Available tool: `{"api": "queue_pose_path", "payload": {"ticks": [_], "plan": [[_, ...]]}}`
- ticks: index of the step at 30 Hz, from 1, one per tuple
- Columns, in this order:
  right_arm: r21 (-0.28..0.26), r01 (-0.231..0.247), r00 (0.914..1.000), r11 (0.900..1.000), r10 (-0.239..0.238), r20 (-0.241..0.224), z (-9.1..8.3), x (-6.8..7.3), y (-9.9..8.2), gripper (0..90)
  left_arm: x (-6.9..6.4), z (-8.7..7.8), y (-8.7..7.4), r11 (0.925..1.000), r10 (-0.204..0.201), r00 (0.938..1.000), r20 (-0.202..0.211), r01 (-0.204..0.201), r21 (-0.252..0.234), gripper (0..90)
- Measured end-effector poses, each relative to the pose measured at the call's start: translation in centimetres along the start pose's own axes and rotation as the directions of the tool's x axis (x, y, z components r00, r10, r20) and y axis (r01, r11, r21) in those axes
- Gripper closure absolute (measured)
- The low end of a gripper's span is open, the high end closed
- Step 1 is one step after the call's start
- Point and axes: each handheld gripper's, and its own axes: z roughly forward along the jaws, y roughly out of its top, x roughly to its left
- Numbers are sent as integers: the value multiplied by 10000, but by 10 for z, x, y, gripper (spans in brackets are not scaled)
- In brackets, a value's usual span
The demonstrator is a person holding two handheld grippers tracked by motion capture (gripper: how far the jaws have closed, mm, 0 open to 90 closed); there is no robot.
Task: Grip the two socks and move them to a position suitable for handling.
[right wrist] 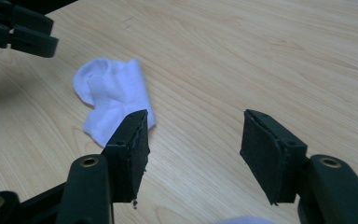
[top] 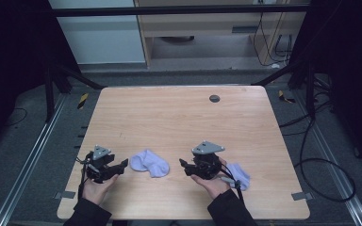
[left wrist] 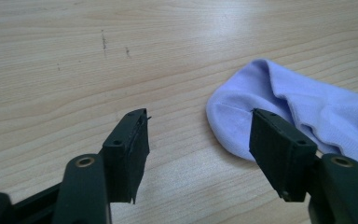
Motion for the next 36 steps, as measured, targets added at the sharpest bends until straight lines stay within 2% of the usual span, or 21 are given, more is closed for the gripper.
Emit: {"api": "queue_pose_path", "payload": {"ticks": [4, 9, 16, 22, 30, 36], "plan": [[178, 183, 9995, 9997, -179, -252, 13, 13, 4, 458, -2, 4, 0, 9999, 104, 9999, -5, -104, -11, 405], [409, 349, 9978, 9986, -325, -571, 29, 28, 9, 495, -6, 15, 1, 9990, 321, 9995, -1, -321, 305, 438], [805, 664, 9931, 9945, -581, -1018, 54, 52, 11, 539, -4, 27, 2, 9985, 12, 10000, 92, -17, 550, 486], [1099, 924, 9895, 9896, -789, -1211, 74, 69, 10, 572, -5, 31, 3, 9981, 14, 9999, 106, -21, 611, 540], [1614, 1177, 9870, 9799, -975, -1275, 96, 79, 3, 630, -8, 35, 2, 9963, 82, 9998, 171, -97, 850, 589], [1916, 1285, 9859, 9730, -1045, -1305, 103, 81, -2, 692, -9, 38, 2, 9942, 34, 9998, 210, -56, 1071, 646]]}}
